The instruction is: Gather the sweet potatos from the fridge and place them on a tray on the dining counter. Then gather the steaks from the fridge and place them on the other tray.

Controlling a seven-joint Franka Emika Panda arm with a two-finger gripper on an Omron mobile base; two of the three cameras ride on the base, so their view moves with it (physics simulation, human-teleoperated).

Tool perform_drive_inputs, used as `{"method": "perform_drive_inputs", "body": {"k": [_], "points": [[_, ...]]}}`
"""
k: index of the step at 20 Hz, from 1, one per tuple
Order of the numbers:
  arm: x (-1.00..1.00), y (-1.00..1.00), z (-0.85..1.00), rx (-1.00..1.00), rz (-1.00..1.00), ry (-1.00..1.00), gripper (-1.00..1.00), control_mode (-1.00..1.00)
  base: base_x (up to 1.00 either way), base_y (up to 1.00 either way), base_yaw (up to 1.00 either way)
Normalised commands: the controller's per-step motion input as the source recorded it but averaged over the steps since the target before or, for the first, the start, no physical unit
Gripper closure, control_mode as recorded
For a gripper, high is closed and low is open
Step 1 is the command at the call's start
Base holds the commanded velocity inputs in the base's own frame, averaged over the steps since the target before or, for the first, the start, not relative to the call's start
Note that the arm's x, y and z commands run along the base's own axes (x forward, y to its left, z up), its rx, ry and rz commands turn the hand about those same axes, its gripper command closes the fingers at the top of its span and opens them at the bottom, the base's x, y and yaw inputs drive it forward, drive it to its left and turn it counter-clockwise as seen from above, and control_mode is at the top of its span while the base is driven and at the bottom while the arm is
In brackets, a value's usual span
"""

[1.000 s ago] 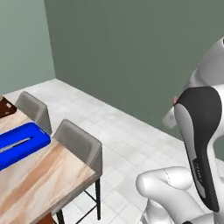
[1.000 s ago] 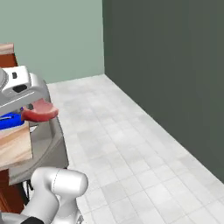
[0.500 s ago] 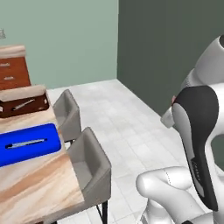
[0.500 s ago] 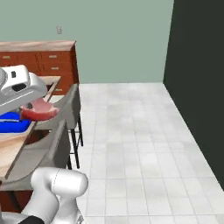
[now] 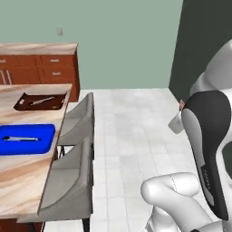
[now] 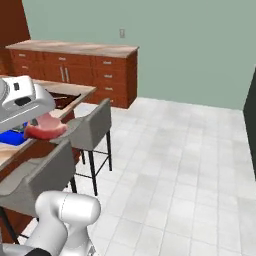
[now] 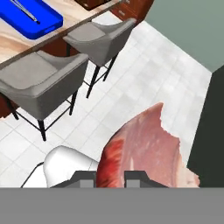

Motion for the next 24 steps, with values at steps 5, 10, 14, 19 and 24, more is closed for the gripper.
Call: {"method": "perform_drive_inputs", "body": {"k": [5,10,14,19,24], "points": [[0.00,0.00,0.00,0.00,0.00,0.00,1.00,1.00,0.63,-0.61,0.65],[0.00,0.00,0.00,0.00,0.00,0.00,1.00,1.00,0.64,-0.46,0.71],[0.00,0.00,0.00,0.00,0.00,0.00,1.00,1.00,0.65,-0.46,0.71],[0.00,0.00,0.00,0.00,0.00,0.00,1.00,1.00,0.60,-0.46,0.72],[0.00,0.00,0.00,0.00,0.00,0.00,1.00,1.00,0.62,-0.36,0.74]]}}
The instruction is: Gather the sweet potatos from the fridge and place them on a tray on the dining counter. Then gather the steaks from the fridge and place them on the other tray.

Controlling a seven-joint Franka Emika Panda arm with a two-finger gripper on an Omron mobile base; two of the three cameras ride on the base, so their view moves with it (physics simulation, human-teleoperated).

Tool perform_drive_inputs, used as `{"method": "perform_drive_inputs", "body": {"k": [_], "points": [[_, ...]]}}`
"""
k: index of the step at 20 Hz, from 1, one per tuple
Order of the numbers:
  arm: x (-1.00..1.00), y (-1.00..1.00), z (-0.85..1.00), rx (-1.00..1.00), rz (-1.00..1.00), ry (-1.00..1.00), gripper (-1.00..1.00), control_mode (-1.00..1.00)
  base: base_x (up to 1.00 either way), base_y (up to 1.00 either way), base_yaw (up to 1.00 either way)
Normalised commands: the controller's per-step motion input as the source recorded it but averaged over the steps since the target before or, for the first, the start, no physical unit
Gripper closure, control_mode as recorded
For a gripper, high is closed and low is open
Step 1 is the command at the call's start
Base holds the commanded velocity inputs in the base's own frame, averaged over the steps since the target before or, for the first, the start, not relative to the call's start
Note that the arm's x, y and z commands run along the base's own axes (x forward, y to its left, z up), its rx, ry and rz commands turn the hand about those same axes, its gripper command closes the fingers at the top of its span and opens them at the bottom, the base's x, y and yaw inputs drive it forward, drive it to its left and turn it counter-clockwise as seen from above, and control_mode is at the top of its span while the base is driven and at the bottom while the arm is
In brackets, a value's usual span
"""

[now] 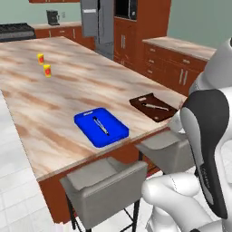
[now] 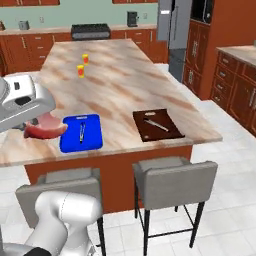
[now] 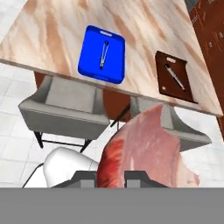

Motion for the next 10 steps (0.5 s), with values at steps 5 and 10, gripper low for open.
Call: {"method": "perform_drive_inputs", "body": {"k": [5,10], "points": [[0.00,0.00,0.00,0.00,0.00,0.00,1.00,1.00,0.80,-0.08,0.73],[0.00,0.00,0.00,0.00,0.00,0.00,1.00,1.00,0.72,-0.13,0.42]]}}
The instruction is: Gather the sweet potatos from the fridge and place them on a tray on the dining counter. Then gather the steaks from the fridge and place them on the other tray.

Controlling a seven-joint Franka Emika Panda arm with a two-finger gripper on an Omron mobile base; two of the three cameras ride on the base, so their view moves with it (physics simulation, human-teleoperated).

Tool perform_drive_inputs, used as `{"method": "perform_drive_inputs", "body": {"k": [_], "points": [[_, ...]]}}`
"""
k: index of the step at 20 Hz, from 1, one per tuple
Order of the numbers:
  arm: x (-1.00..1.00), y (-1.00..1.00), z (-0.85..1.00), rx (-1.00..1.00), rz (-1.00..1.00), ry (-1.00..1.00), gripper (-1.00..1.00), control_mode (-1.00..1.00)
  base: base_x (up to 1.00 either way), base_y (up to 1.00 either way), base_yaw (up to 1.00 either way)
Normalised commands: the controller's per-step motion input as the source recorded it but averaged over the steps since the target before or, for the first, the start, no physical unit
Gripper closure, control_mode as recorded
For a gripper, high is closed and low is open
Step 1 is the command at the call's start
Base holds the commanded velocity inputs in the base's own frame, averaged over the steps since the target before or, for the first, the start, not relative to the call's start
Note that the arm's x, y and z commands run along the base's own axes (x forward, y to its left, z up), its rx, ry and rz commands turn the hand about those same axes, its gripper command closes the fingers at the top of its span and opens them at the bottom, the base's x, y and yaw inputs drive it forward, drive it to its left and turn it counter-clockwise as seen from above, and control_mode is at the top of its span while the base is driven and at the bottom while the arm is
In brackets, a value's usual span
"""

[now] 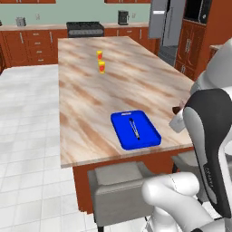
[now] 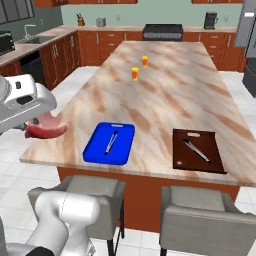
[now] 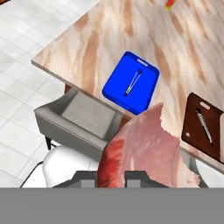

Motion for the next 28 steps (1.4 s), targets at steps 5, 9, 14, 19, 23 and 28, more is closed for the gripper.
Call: {"method": "perform_drive_inputs", "body": {"k": [5,9,14,19,23,28], "points": [[0.60,-0.15,-0.12,0.07,0.13,0.00,1.00,-1.00,0.35,-0.12,0.10],[1.00,-0.21,-0.29,0.13,0.23,0.00,1.00,-1.00,0.00,0.00,0.00],[1.00,-0.01,-0.45,0.07,0.20,0.03,1.00,-1.00,0.00,0.00,0.00],[1.00,0.00,-0.48,0.01,0.13,0.08,1.00,-1.00,0.00,0.00,0.00],[0.83,0.02,-0.78,0.00,0.04,0.12,1.00,-1.00,0.00,0.00,0.00],[0.81,0.13,-0.84,-0.03,0.00,0.09,1.00,-1.00,0.00,0.00,0.00]]}}
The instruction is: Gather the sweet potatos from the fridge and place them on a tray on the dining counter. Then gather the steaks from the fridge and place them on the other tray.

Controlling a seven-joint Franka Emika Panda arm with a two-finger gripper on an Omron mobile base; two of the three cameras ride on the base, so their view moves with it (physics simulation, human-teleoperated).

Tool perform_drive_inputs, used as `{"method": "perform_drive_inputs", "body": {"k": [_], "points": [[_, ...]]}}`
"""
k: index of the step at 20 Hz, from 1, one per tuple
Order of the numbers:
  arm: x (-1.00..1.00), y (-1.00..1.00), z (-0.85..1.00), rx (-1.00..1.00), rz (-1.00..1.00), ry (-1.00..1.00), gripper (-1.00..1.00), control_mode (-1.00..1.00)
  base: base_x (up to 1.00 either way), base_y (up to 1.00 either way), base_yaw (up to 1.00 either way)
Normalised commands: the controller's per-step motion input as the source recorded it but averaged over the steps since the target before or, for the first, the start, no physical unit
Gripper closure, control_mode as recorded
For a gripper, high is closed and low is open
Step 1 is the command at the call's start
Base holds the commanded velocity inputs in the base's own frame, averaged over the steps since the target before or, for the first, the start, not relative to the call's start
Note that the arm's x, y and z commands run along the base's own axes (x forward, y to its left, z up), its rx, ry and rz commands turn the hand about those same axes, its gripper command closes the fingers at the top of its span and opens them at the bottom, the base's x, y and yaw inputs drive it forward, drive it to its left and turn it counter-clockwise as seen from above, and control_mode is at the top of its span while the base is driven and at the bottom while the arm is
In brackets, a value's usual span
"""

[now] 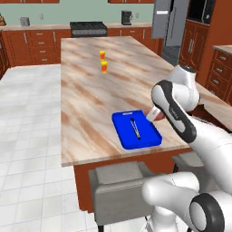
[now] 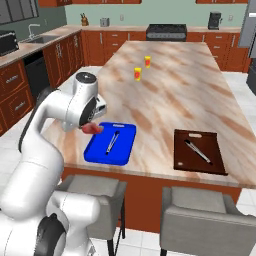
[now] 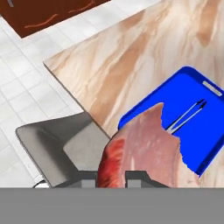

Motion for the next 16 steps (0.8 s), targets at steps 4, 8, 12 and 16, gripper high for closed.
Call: {"method": "perform_drive_inputs", "body": {"k": [4,8,12,16], "points": [[0.90,0.26,-0.63,-0.01,0.00,0.10,1.00,-1.00,0.00,0.00,0.00],[0.84,-0.01,-0.51,0.00,0.00,0.03,1.00,-1.00,0.00,0.00,0.00],[0.54,-0.16,-0.38,0.00,0.00,0.00,1.00,-1.00,0.00,0.00,0.00],[0.63,-0.03,-0.40,0.00,0.00,0.00,1.00,-1.00,0.00,0.00,0.00]]}}
